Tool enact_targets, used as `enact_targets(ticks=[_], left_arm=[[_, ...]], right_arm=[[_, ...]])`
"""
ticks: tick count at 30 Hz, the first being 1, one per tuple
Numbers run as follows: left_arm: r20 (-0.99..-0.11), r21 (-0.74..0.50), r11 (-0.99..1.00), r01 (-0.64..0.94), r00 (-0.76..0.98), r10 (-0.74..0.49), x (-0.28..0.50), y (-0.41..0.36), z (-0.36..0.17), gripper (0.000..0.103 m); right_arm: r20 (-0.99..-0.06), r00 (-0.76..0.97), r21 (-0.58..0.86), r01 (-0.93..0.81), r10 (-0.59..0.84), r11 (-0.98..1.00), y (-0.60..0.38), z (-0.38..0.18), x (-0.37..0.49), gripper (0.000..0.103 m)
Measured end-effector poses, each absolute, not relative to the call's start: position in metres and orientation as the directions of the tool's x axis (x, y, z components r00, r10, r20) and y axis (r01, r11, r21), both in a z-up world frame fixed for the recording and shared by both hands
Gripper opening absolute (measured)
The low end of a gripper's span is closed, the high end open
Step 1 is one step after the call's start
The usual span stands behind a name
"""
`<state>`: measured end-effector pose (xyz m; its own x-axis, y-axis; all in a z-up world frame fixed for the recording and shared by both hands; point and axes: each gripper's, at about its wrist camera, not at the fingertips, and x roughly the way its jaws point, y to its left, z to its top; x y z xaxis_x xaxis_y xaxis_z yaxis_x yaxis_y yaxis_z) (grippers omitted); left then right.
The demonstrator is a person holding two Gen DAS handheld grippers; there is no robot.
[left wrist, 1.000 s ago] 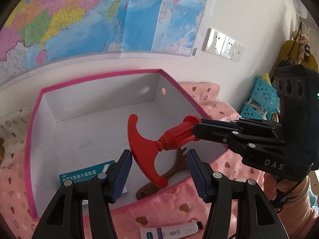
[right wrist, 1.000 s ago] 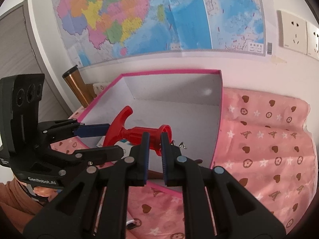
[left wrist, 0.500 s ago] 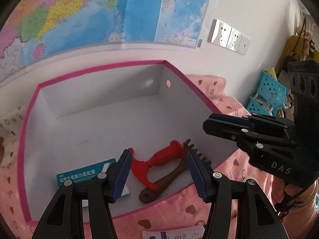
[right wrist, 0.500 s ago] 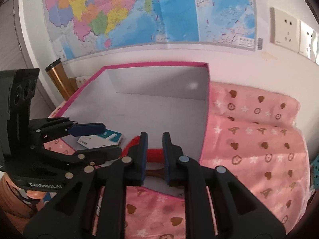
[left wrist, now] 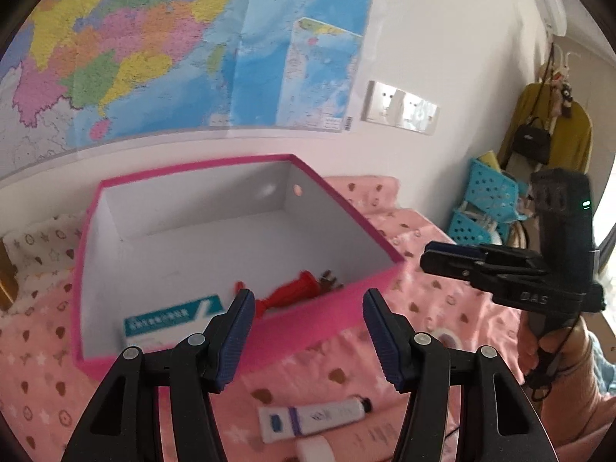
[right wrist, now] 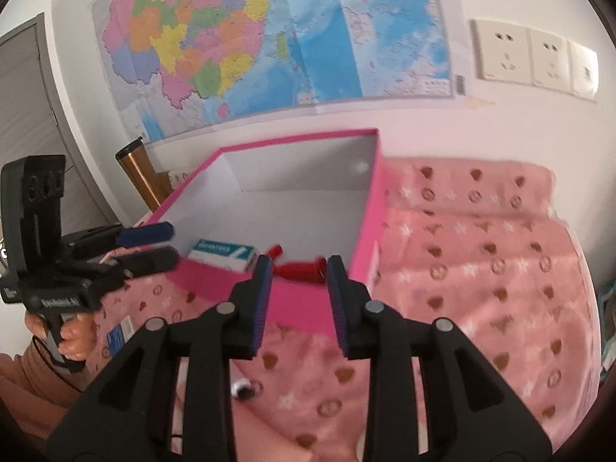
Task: Organize rigid objects
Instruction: 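Lower the corkscrew into the box and open the left gripper, then close the right gripper on the white tape roll on the bed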
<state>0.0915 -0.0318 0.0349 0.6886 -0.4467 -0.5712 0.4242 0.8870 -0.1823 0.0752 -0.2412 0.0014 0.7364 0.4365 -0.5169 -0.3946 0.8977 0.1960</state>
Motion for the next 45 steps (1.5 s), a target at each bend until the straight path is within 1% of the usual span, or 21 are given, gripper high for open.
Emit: enact_targets(ticks=[3,6,11,15,23,32,33,34,36,39,45], left_arm=[[-0.572,-0.195,0.880,0.434,0.678,-0.461,0.081,-0.038,0.029,0.060],[-0.582,-0.225,0.866,0.447,0.651,-0.487,0.073,-0.045,0.020,0.060],[-0.609,-0.266,0.851,0.453,0.606,-0.512,0.066,-0.056,0.003,0.060],[-0.630,-0.286,0.843,0.456,0.573,-0.524,0.063,-0.065,-0.008,0.060],[-0.653,-0.283,0.825,0.489,0.533,-0.539,0.058,-0.084,-0.015,0.060],[-0.672,-0.283,0.817,0.502,0.504,-0.542,0.057,-0.096,-0.022,0.060],[-0.673,-0.284,0.816,0.503,0.502,-0.543,0.057,-0.096,-0.022,0.060],[-0.675,-0.287,0.814,0.505,0.497,-0.546,0.057,-0.096,-0.023,0.060],[-0.677,-0.291,0.811,0.508,0.489,-0.550,0.058,-0.098,-0.025,0.060],[-0.684,-0.293,0.805,0.516,0.475,-0.554,0.057,-0.102,-0.027,0.060],[-0.681,-0.298,0.783,0.547,0.453,-0.575,0.053,-0.109,-0.027,0.060]], right_arm=[[-0.563,0.735,0.181,-0.335,0.377,0.925,-0.257,-0.014,0.067,0.038],[-0.598,0.722,0.188,-0.296,0.348,0.937,-0.271,-0.030,0.062,0.038],[-0.679,0.690,0.152,-0.203,0.252,0.967,-0.294,-0.063,0.055,0.038],[-0.716,0.659,0.164,-0.164,0.232,0.973,-0.309,-0.083,0.049,0.038],[-0.733,0.636,0.177,-0.163,0.241,0.971,-0.314,-0.095,0.041,0.038],[-0.747,0.627,0.135,-0.184,0.222,0.974,-0.305,-0.100,0.041,0.038],[-0.747,0.627,0.130,-0.184,0.218,0.974,-0.305,-0.100,0.041,0.036],[-0.748,0.629,0.119,-0.185,0.211,0.975,-0.304,-0.100,0.041,0.031],[-0.751,0.629,0.103,-0.186,0.199,0.977,-0.303,-0.101,0.041,0.028],[-0.751,0.628,0.108,-0.185,0.202,0.977,-0.304,-0.099,0.040,0.018],[-0.724,0.647,0.137,-0.208,0.241,0.969,-0.300,-0.087,0.034,0.017]])
